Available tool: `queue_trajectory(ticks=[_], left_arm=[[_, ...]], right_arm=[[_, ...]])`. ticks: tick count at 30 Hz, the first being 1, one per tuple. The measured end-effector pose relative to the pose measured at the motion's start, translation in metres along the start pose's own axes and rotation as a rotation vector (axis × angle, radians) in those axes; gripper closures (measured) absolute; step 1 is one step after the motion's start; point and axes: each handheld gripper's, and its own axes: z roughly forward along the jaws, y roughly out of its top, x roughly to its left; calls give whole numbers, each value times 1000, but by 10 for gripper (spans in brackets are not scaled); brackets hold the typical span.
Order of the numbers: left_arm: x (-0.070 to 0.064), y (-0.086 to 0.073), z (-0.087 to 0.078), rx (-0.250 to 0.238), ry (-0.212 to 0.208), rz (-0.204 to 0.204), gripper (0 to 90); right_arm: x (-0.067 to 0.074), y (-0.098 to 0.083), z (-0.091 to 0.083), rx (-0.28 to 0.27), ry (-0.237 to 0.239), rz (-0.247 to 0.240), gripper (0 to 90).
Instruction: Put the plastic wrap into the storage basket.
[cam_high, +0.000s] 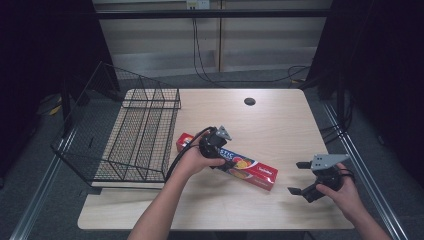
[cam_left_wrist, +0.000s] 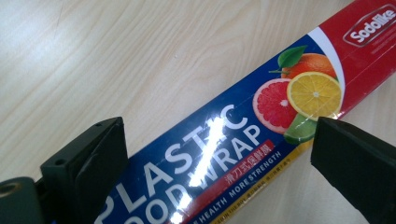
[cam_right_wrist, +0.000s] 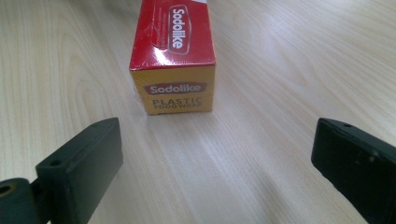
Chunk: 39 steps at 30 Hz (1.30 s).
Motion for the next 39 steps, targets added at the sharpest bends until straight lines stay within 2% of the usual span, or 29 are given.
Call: queue_trajectory(ticks=[2, 3, 4, 5, 8, 23, 27, 33, 37, 39], left_arm=[[0, -1, 5, 8, -9, 30, 17], [0, -1, 5, 8, -9, 30, 5], [1, -2, 6, 9, -16, 51, 5], [0, -2, 7, -2, -21, 31, 0], [3, -3, 8, -3, -46, 32, 0], [4, -4, 10, -18, -65, 32, 0], [2, -4, 11, 0, -79, 44, 0], [-3, -4, 10, 27, -88, 24, 2], [-8, -3, 8, 49, -90, -5, 21], [-11, -4, 6, 35, -84, 18, 61]], right_arm=[[0, 0, 0, -1, 4, 0, 18], [0, 0, 0, -1, 4, 0, 18], [0, 0, 0, -3, 1, 3, 18], [1, 0, 0, -3, 1, 4, 18], [0, 0, 0, -5, 5, 3, 18], [0, 0, 0, -8, 11, 9, 18], [0, -1, 0, -11, 14, 10, 18], [-1, -1, -1, -11, 8, 15, 18], [-1, -1, -2, -10, 9, 15, 18], [-1, -1, -2, -13, 8, 15, 18]])
